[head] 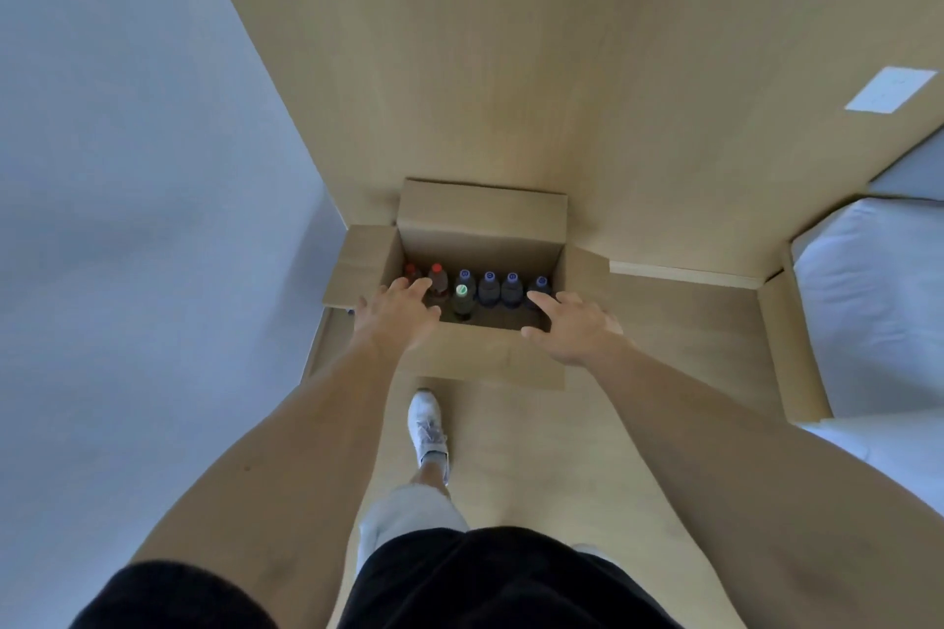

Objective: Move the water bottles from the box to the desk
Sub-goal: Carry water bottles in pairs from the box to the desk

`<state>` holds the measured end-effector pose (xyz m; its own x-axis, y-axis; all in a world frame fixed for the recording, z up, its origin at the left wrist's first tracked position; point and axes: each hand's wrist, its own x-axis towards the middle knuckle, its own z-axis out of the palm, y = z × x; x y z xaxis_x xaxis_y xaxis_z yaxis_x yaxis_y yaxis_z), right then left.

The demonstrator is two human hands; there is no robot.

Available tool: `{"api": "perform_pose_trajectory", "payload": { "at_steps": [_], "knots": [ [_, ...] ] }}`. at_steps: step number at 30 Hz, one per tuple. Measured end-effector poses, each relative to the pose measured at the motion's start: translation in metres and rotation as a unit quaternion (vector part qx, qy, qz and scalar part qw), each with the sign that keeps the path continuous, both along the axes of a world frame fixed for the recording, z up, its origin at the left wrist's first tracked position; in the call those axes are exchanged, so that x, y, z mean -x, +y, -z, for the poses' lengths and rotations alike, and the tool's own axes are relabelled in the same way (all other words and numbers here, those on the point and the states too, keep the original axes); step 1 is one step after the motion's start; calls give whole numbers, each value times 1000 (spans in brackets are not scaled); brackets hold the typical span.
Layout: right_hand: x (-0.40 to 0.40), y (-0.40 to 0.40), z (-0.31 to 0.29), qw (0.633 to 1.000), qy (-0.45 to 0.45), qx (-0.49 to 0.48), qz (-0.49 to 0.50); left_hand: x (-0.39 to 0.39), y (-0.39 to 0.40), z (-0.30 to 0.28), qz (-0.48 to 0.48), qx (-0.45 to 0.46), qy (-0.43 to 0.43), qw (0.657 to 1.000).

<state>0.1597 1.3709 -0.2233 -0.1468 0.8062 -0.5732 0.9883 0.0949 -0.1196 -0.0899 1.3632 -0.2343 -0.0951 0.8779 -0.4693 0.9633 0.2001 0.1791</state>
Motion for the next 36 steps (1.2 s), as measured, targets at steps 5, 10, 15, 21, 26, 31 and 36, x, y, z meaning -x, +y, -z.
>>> {"api": "perform_pose_trajectory", "payload": {
  "at_steps": [5,10,15,21,26,31,36],
  "knots": [
    [27,68,11,1000,-1,-4,24,30,82,16,14,-8,1,1000],
    [71,124,31,999,26,18,42,55,154,36,49,13,-4,999],
    [91,165,63,997,38,48,50,71,196,71,45,46,-28,998],
    [92,198,139,992,50,92,68,81,223,150,5,68,-29,997],
    [101,220,217,987,63,133,56,80,231,226,-32,93,-28,995],
    [110,237,291,984,66,158,48,75,241,297,-43,105,-14,993],
    [118,251,357,981,78,170,54,79,246,363,-73,107,-14,992]
  ]
}}
